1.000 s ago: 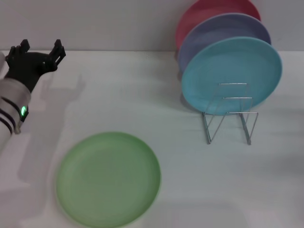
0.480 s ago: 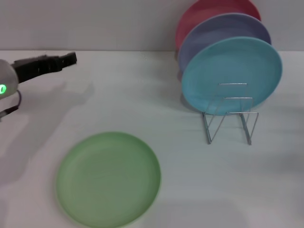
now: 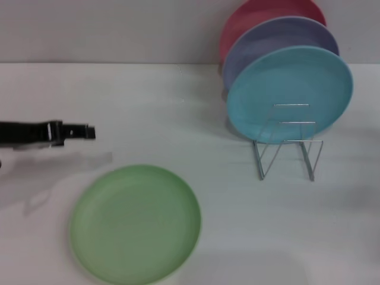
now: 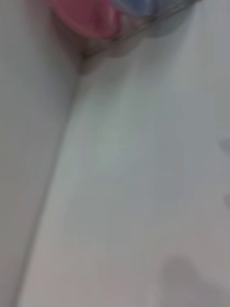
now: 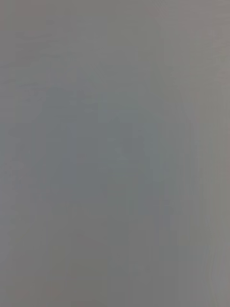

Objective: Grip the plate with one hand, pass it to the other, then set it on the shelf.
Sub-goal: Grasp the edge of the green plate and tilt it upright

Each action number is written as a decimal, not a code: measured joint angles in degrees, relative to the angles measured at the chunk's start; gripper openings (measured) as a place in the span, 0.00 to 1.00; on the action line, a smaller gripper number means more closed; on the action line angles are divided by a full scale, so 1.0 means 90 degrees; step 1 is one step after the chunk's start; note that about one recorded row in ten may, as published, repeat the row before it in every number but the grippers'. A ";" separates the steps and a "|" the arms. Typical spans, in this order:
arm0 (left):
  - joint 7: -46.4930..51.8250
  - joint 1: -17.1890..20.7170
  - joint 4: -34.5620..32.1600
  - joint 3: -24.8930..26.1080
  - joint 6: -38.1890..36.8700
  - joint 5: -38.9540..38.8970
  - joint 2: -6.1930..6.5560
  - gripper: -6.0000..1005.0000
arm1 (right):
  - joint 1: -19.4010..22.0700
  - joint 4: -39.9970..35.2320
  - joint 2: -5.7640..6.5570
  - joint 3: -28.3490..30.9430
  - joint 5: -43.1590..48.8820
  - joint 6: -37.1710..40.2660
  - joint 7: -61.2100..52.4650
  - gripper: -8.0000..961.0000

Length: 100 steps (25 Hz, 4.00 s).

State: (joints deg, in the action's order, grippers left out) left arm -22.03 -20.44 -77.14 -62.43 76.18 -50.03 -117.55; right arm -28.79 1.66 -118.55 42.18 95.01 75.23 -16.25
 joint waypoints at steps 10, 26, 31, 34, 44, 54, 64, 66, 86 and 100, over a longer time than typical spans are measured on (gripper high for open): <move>0.0779 -0.0225 -0.0228 -0.0240 0.1429 0.1271 -0.0038 0.83 | -0.0158 -0.0146 0.0036 0.0001 0.0000 -0.0029 0.0007 0.65; 0.1131 -0.0258 -0.0241 -0.0719 0.1583 0.1694 -0.0064 0.82 | -0.0181 -0.0156 0.0096 0.0000 0.0000 -0.0046 0.0010 0.65; 0.1184 -0.0275 -0.0154 -0.0925 0.1586 0.1791 -0.0065 0.82 | -0.0181 -0.0155 0.0097 0.0000 0.0000 -0.0049 0.0010 0.65; 0.1186 -0.0304 -0.0058 -0.0931 0.1582 0.1843 -0.0065 0.81 | -0.0181 -0.0155 0.0097 0.0000 0.0000 -0.0049 0.0010 0.65; 0.1186 -0.0313 0.0057 -0.1088 0.1491 0.1846 -0.0091 0.79 | -0.0170 -0.0155 0.0104 0.0000 0.0000 -0.0048 0.0010 0.65; 0.1144 -0.0442 0.0323 -0.1177 0.1353 0.1851 -0.0086 0.77 | -0.0165 -0.0155 0.0106 0.0000 0.0000 -0.0009 -0.0013 0.65; 0.1127 -0.0478 0.0343 -0.1190 0.1332 0.1854 -0.0074 0.51 | -0.0160 -0.0156 0.0107 0.0000 0.0000 0.0000 -0.0038 0.65; 0.1126 -0.0485 0.0349 -0.1189 0.1331 0.1854 -0.0074 0.38 | -0.0160 -0.0156 0.0107 0.0000 0.0000 0.0001 -0.0043 0.65; 0.1120 -0.0557 0.0379 -0.1188 0.1397 0.1868 -0.0062 0.22 | -0.0193 -0.0156 0.0112 0.0000 0.0000 0.0000 -0.0044 0.65; 0.1105 -0.0652 0.0514 -0.1295 0.1346 0.1868 -0.0054 0.17 | -0.0203 -0.0156 0.0136 0.0000 0.0000 0.0000 -0.0044 0.65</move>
State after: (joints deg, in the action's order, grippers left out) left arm -12.09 -26.30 -72.51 -74.09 88.30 -33.22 -118.03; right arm -30.61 0.26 -117.33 42.18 95.01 75.22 -16.65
